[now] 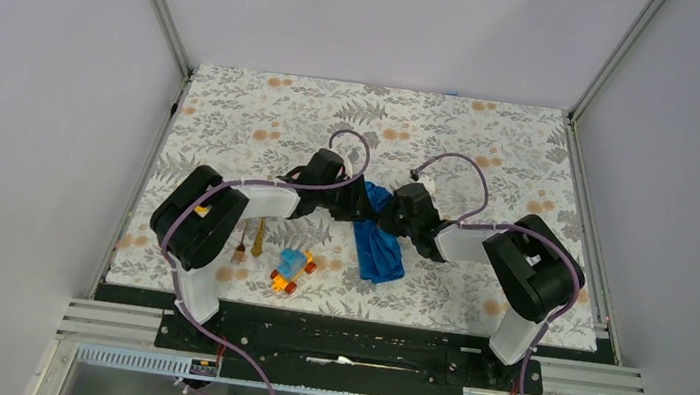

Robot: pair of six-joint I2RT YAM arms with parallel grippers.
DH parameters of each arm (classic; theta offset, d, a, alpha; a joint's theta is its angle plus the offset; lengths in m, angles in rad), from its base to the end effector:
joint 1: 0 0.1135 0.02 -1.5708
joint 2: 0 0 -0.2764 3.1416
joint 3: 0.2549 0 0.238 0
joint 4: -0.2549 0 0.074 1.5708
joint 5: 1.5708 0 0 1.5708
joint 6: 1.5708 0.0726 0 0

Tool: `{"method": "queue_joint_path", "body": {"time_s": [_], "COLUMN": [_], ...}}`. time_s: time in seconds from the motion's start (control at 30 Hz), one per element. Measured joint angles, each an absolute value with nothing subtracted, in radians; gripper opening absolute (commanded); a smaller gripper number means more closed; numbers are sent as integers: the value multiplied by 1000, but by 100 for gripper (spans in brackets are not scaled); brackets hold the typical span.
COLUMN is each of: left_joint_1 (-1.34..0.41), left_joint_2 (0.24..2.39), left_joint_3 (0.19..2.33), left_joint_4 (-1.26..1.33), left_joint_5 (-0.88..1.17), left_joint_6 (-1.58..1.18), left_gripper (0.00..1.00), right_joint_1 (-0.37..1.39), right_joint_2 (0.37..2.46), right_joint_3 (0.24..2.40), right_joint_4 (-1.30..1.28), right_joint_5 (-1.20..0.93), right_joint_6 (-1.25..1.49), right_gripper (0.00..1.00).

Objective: Fold the napkin into a case and place the utensils inside
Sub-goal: Fold the 2/3-rectangle-folded napkin at the center of the board, then stuff the top corner of the smaller-rectangle-folded napkin at the center of the board.

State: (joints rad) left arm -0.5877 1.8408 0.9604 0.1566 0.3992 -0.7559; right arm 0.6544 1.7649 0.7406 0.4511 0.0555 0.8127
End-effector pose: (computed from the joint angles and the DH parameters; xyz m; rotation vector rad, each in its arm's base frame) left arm 0.3108 -0.2410 0.1472 0.0171 2.5044 -1.0947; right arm 0.2939 0.2204 0.1397 0.2119 2.2408 0.7744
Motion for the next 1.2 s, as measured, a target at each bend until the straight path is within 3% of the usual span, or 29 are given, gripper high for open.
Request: {"method": "queue_joint_path", "body": {"time_s": [0.1,0.17,0.27,0.33,0.63,1.07,1.2], "left_joint_1": [-588,-588,-588,-587,-586,-607,-609], "left_joint_2": [1777,1715,1617,1596,1821,1868,1859], "left_joint_3": [939,918,870,857,860,871,871], "left_joint_4": [143,123,110,103,164,271,255], "left_joint_5": [406,397,366,355,380,377,368], "left_joint_6": [-757,-757,-760,-764,-778,-791,-788], "left_gripper": [51,46,26,18,3,1,11], "right_joint_1": [654,654,654,654,654,659,658], "right_joint_2": [1770,1770,1770,1769,1714,1728,1784], "right_joint_3": [738,738,738,738,745,761,734], "right_joint_4": [469,469,468,466,377,430,510], "right_joint_5": [47,44,44,44,42,-29,-19], "right_joint_6": [818,818,817,816,769,828,862], "right_gripper": [0,0,0,0,0,0,0]}}
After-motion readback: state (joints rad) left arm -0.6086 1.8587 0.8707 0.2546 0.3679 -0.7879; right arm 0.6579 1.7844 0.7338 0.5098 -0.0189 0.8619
